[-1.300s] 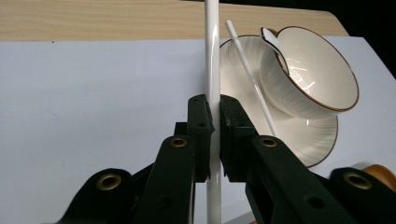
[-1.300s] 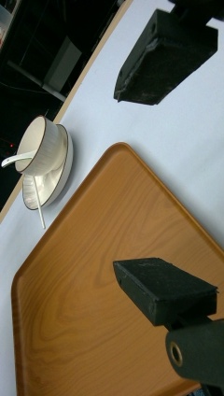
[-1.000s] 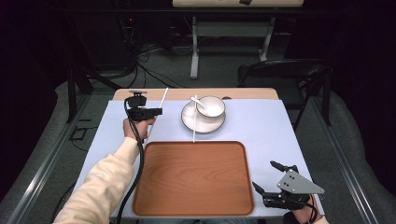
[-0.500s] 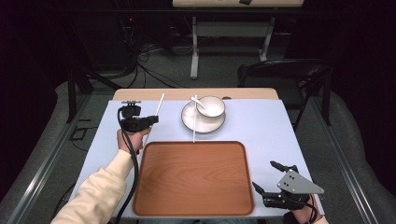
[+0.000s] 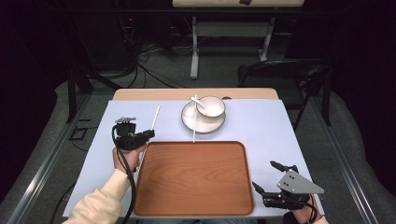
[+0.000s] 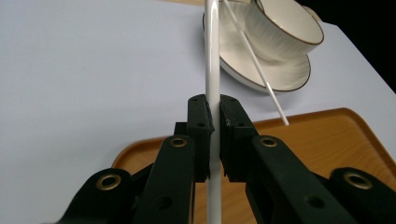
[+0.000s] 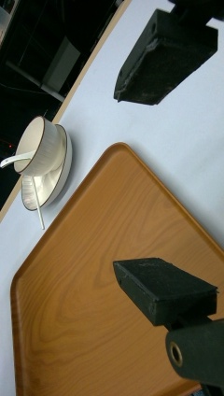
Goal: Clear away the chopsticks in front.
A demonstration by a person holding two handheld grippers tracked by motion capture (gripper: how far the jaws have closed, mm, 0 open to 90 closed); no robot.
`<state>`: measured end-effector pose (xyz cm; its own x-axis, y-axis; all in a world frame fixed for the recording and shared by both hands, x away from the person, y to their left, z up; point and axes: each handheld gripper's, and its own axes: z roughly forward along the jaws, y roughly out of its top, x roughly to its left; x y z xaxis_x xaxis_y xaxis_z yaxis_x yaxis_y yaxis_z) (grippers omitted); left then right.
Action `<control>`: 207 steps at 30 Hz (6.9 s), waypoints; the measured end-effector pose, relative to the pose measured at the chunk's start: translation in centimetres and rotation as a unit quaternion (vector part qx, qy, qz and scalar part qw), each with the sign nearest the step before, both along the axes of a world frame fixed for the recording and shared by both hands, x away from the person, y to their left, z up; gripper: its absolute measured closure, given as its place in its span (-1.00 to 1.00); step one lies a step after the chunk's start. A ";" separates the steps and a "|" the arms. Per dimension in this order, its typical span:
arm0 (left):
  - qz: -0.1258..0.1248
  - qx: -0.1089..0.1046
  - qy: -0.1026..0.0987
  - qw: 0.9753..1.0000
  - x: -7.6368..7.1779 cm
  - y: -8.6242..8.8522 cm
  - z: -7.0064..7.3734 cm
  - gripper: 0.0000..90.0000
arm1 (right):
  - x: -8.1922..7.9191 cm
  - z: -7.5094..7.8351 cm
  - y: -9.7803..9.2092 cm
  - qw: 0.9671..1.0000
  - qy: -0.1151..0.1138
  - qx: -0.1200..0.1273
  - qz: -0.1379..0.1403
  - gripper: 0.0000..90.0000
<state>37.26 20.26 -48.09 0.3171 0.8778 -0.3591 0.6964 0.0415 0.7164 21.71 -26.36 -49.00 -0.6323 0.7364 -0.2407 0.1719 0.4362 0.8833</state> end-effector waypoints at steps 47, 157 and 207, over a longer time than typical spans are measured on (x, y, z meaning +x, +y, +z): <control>0.032 0.089 0.106 0.990 -5.1 -0.6 -6.4 0.86 | 0.1 0.0 0.1 1.000 0.002 -0.002 0.003 -0.68; -0.077 0.104 0.117 0.985 16.4 -13.7 -3.8 0.58 | 0.1 0.0 -0.1 1.000 0.000 0.002 0.008 -0.68; -0.041 0.085 0.094 0.991 16.0 -9.0 -1.4 0.88 | 0.0 0.0 -0.1 1.000 0.000 0.004 0.007 -0.68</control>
<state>53.28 11.28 -49.45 0.3309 0.9051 -0.2672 0.8148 -0.1312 0.5646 21.71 -26.49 -48.98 -0.6424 0.7295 -0.2349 0.1660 0.4317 0.8866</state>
